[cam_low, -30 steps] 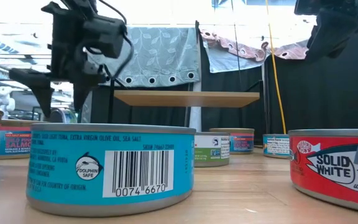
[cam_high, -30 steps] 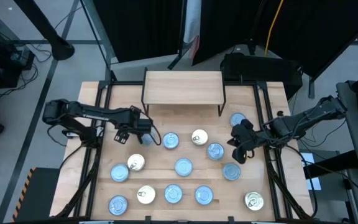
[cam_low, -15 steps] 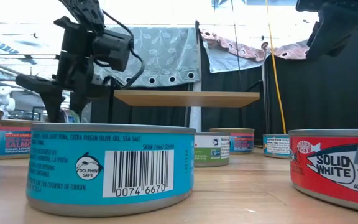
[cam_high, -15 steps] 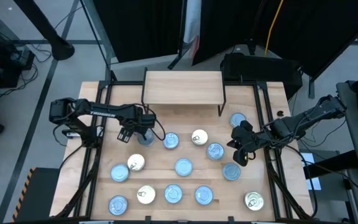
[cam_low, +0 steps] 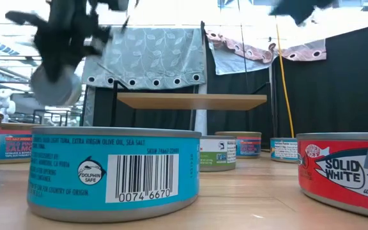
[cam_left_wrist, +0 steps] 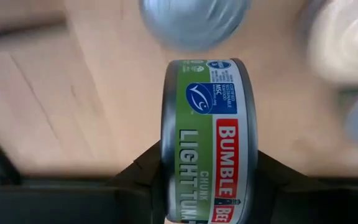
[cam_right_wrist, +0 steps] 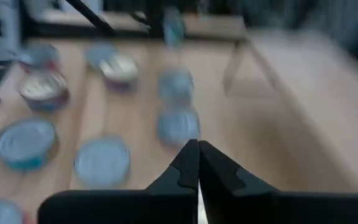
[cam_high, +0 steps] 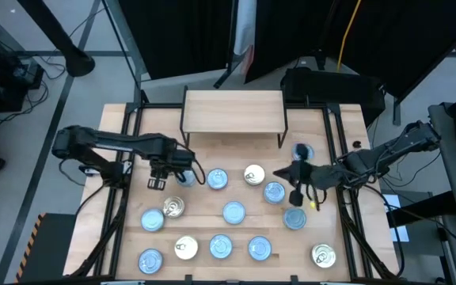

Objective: Stack canned seafood by type on shelf
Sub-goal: Put the green tuna can on the shelf

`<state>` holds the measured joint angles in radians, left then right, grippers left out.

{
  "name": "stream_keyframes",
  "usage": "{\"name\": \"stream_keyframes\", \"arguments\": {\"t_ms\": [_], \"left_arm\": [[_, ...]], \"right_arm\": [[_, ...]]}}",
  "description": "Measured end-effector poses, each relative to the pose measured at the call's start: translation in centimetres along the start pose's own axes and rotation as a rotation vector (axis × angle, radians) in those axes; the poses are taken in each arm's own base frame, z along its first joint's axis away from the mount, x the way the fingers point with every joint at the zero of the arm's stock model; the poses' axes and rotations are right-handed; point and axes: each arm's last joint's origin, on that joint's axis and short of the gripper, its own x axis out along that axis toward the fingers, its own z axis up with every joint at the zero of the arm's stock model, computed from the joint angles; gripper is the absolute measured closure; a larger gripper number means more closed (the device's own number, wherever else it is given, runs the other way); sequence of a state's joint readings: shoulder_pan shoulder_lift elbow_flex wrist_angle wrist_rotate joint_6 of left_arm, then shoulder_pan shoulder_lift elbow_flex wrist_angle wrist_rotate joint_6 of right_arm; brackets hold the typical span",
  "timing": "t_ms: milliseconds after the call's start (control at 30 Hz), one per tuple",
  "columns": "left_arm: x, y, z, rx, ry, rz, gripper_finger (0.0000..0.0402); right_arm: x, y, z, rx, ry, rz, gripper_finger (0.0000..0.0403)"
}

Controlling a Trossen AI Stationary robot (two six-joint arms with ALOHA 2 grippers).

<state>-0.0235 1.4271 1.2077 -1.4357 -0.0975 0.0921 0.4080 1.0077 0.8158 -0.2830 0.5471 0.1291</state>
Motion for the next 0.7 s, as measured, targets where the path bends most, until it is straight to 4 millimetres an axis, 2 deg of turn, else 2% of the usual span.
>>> {"name": "stream_keyframes", "arguments": {"t_ms": [133,233,333,433,567,700], "left_arm": [[-5.4,-0.5,0.0,0.046,-0.278,-0.022,0.0263],[-9.4,0.0,0.2,0.013,-0.530,-0.001,0.0263],[-13.2,0.8,0.2,-0.042,-0.747,-0.016,0.0263],[-16.3,1.7,-0.4,-0.138,-0.899,-0.069,0.0263],[-18.6,3.3,-1.5,-0.322,-0.997,-0.232,0.0263],[-19.2,4.4,-2.2,-0.387,-1.004,-0.432,0.0263]], "right_arm": [[1.7,1.6,2.5,-0.336,-0.255,0.020,0.0395],[3.2,2.8,3.8,-0.571,-0.374,-0.055,0.0376],[5.4,4.3,4.8,-0.836,-0.331,-0.235,0.0344],[7.8,5.6,5.8,-1.100,-0.213,-0.397,0.0303],[10.6,7.5,7.1,-1.415,-0.106,-0.483,0.0243],[12.2,9.8,8.5,-1.559,-0.148,-0.594,0.0187]]}}
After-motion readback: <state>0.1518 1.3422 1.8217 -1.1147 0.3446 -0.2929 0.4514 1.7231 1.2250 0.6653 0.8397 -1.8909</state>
